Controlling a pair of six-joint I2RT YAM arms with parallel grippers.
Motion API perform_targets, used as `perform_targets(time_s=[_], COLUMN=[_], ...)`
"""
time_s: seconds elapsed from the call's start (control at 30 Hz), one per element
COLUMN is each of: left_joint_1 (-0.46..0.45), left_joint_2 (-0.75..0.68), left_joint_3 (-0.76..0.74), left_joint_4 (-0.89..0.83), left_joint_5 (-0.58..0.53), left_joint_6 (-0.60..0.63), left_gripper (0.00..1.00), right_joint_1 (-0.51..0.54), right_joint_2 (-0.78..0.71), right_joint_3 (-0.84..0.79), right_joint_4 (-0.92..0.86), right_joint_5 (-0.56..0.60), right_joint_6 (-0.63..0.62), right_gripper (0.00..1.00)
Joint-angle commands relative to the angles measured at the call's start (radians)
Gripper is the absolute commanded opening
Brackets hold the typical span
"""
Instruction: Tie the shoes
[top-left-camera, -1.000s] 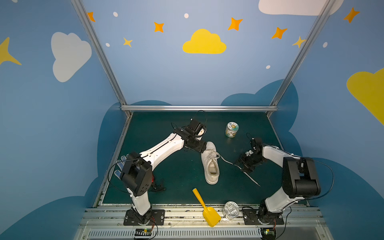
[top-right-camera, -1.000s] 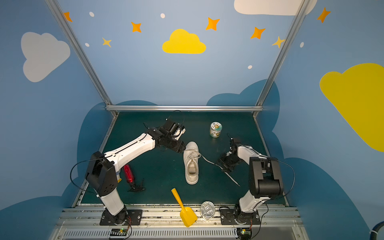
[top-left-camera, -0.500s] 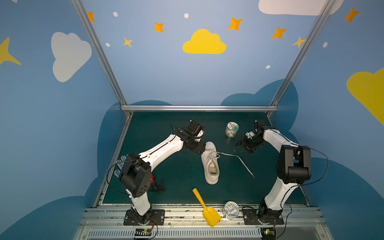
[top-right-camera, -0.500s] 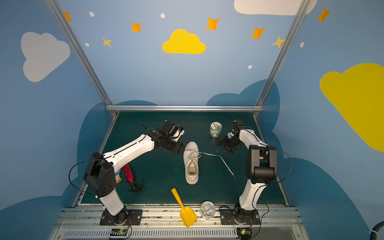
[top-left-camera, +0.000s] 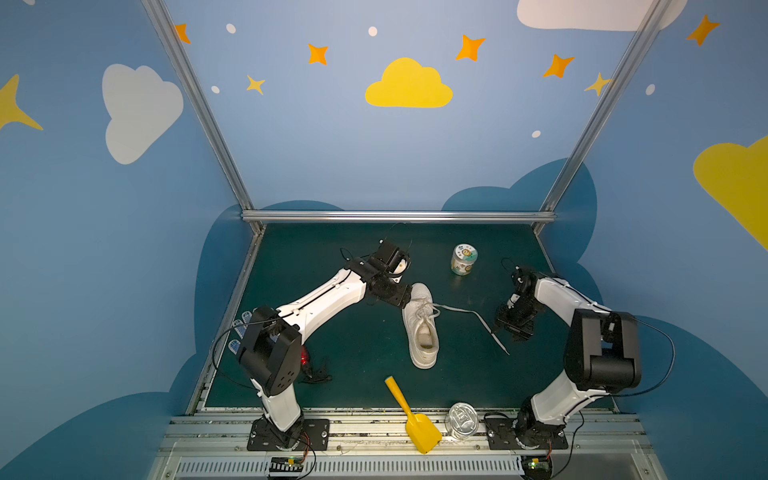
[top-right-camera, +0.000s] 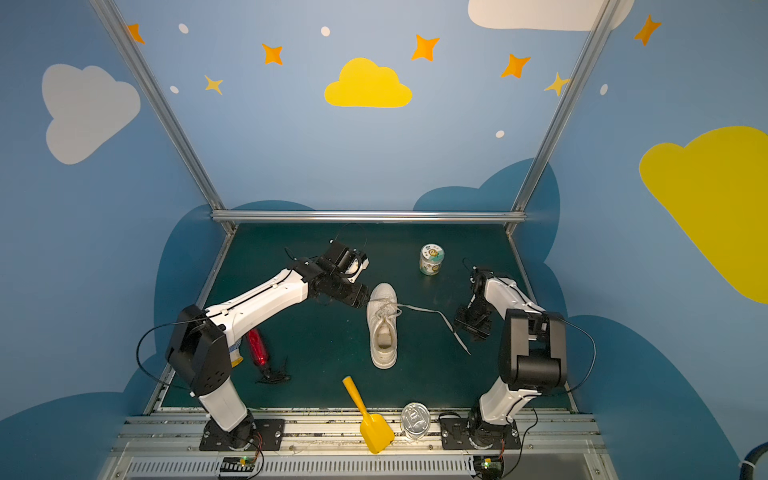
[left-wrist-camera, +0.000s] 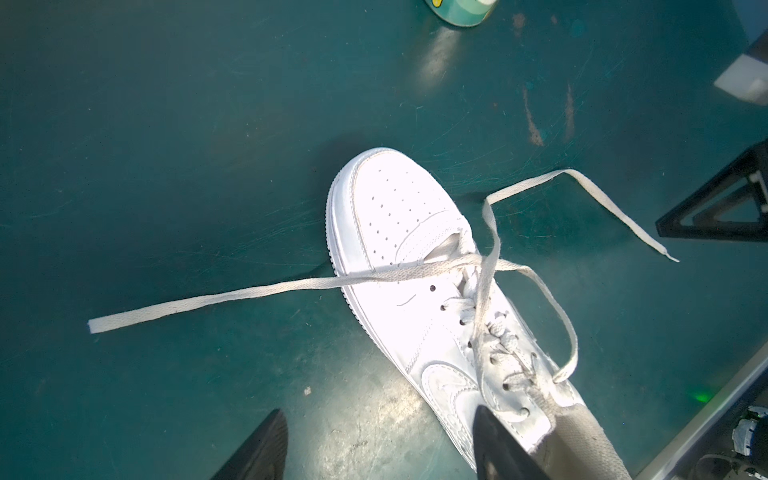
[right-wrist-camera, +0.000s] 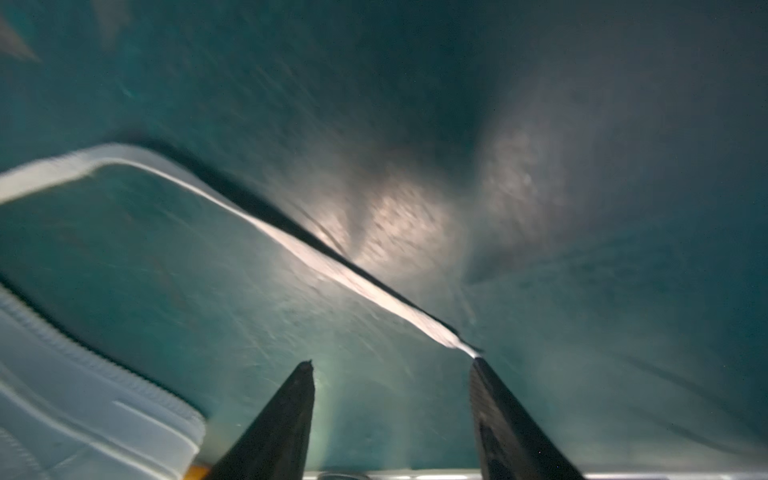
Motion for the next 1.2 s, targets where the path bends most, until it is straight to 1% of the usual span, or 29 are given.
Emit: perform_targets(time_s=[0.0,0.07,0.17,0.3,0.53,0.6,0.73,0.83,0.97,1.03,1.1,1.17], left_joint_1=[0.002,0.003,0.003,0.002,0.002,0.002,0.002,0.002,0.002,0.002,0.002,0.002], left_joint_2=[-0.025,-0.030,-0.030,-0.024,-0.016,-0.012,-0.023,-0.013,0.002,0.000,0.000,0.001], left_joint_3=[0.007,-0.001,-0.005,0.003,0.017,0.029,0.007,0.014,0.026,0.021,0.018,0.018], left_joint_4=[0.000,0.005,0.010,0.015,0.034,0.027,0.062,0.064,0.050,0.054,0.057,0.058], left_joint_5=[0.009,0.010,0.024,0.045,0.077,0.077,0.066,0.075,0.083,0.083,0.087,0.090], left_joint_6=[-0.006,-0.010,-0.024,-0.039,-0.051,-0.047,-0.054,-0.052,-0.038,-0.038,-0.039,-0.037], left_gripper=[0.70,0.71,0.71,0.70,0.71,0.70,0.70,0.70,0.70,0.70,0.70,0.70], right_joint_1=[0.006,0.006,0.017,0.028,0.029,0.029,0.040,0.063,0.102,0.117,0.134,0.146], right_joint_2=[-0.041,-0.035,0.005,0.035,0.064,0.062,0.057,0.048,-0.004,-0.024,-0.043,-0.051], right_joint_3=[0.003,-0.002,0.010,-0.003,-0.053,-0.074,-0.121,-0.125,-0.148,-0.165,-0.178,-0.177], right_joint_4=[-0.027,-0.005,0.004,0.016,0.070,0.095,0.160,0.148,0.124,0.126,0.125,0.111], right_joint_5=[0.056,0.023,0.033,0.002,-0.018,-0.041,-0.142,-0.161,-0.170,-0.198,-0.202,-0.171], right_joint_6=[-0.019,-0.013,-0.006,0.000,0.058,0.081,0.126,0.131,0.151,0.164,0.172,0.175], right_gripper=[0.60,0.59,0.57,0.54,0.58,0.60,0.61,0.60,0.55,0.53,0.51,0.47])
